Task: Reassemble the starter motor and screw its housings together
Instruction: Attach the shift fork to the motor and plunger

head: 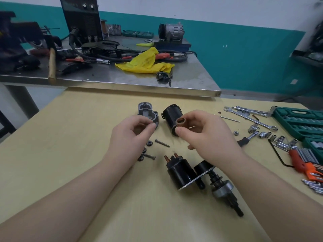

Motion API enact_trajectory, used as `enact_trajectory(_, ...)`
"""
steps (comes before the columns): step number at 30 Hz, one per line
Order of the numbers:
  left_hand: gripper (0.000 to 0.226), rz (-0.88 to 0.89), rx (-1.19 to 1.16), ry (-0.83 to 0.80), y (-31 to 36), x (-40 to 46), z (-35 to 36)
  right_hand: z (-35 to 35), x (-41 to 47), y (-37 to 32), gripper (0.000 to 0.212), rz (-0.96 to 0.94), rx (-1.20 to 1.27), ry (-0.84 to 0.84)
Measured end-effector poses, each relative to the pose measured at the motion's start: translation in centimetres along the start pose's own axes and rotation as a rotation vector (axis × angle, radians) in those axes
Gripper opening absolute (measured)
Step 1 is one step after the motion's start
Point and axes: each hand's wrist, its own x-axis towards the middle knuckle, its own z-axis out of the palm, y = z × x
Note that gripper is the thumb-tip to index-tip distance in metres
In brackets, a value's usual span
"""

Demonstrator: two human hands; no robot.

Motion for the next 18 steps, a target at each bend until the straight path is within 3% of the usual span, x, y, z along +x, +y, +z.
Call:
enact_trajectory(2,0.017,-0.218,-0.369,-0.053,1.2,-1.1,0.8,0.4,-0.8,0.0,0.014,-0.068,-0.008,0.024)
enact_trajectory(5,0.029,-0.348,-0.627,-0.123,1.6,-2.2,2.2,0.8,-1.7,0.1,0.020,-0.162,-0.104,0.061)
enact_trajectory(14,0.047,-0.460,-0.941,-0.250,2.5,-3.1,2.8,2.0,-3.8,1.3,0.023,-0.437,-0.335,0.208)
enact_trajectory(18,0.023,-0.595,-1.065,-0.227,3.1,-2.2,2.3,2.0,-3.9,1.5,0.024,-0.464,-0.352,0.235)
